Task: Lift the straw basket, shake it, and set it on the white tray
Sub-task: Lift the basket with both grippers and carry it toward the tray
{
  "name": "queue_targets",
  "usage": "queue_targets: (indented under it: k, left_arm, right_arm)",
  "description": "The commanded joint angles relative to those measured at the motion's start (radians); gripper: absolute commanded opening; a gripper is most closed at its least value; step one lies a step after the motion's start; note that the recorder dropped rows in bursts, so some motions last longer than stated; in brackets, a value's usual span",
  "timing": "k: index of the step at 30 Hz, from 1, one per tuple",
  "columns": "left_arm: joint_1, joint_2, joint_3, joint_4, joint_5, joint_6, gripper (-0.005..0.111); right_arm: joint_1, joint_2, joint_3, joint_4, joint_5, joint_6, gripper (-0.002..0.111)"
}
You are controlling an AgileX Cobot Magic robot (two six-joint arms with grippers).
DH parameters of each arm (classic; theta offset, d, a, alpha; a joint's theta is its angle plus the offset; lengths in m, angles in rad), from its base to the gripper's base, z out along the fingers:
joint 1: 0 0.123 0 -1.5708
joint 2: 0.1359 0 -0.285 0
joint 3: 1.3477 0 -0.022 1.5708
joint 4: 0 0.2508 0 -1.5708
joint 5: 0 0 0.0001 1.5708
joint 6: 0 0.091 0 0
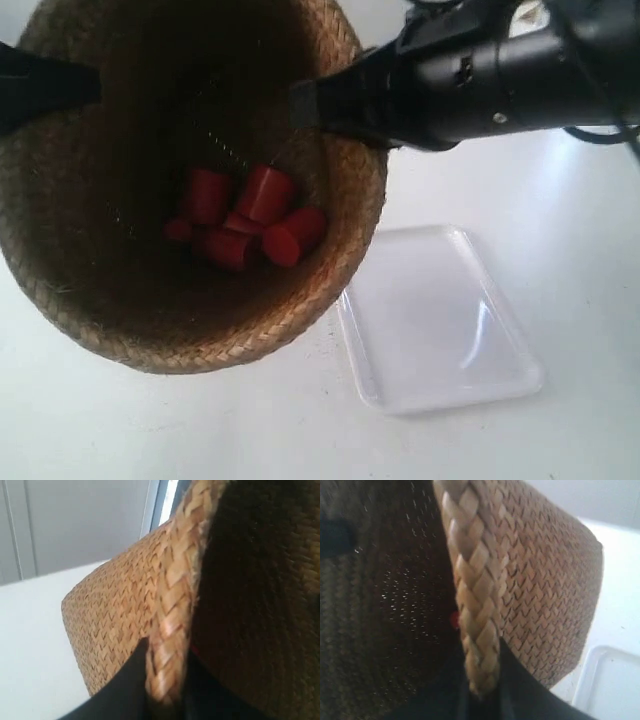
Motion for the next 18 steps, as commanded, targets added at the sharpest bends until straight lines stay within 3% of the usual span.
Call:
queue_targets:
  k: [1,4,6,9,10,12,15,17,18]
  left_arm:
    - [-0.012,-0.02,0.054,-0.146,-0.05,0.048,0.0]
    - [-0.011,0.073,0.081,-0.259,-0.168,0.095,0.0]
    - [-0.006,0.087,0.065,-0.251,-0.06,0.078,0.0]
    - [-0.018,0.024,0.022,-0.184,0.213,0.09,0.0]
    - [-0.032,-0.008,0.022,-0.177,0.231,0.087,0.0]
    - [-0.071,-0.054,0.052,-0.146,0.115,0.084,0.0]
    - [-0.124,-0.022,0.104,-0.194,-0.184,0.098,0.0]
    - [-0.13,0.0,0.097,-0.202,-0.213,0.103,0.0]
    - [-0.13,-0.013,0.085,-0.201,-0.168,0.108,0.0]
  right_arm:
    - [0.026,-0.06,0.064,-0.034,-0.209,-0.004,0.0]
    - [-0.016,0.033,0.117,-0.105,-0.321,-0.004,0.0]
    - [-0.04,0.069,0.105,-0.081,-0.22,0.021,0.0]
    - [-0.017,-0.005,0.095,-0.079,-0.075,0.061,0.0]
    - [0.002,-0.049,0.103,-0.079,-0.072,0.061,0.0]
    - [0.029,-0.113,0.14,-0.099,-0.148,0.061,0.0]
    - [-0.001,-0.079,0.24,-0.195,-0.36,0.078,0.0]
    - [-0.063,-0.014,0.257,-0.185,-0.319,0.099,0.0]
    - [-0.086,-0.011,0.232,-0.159,-0.197,0.144,0.0]
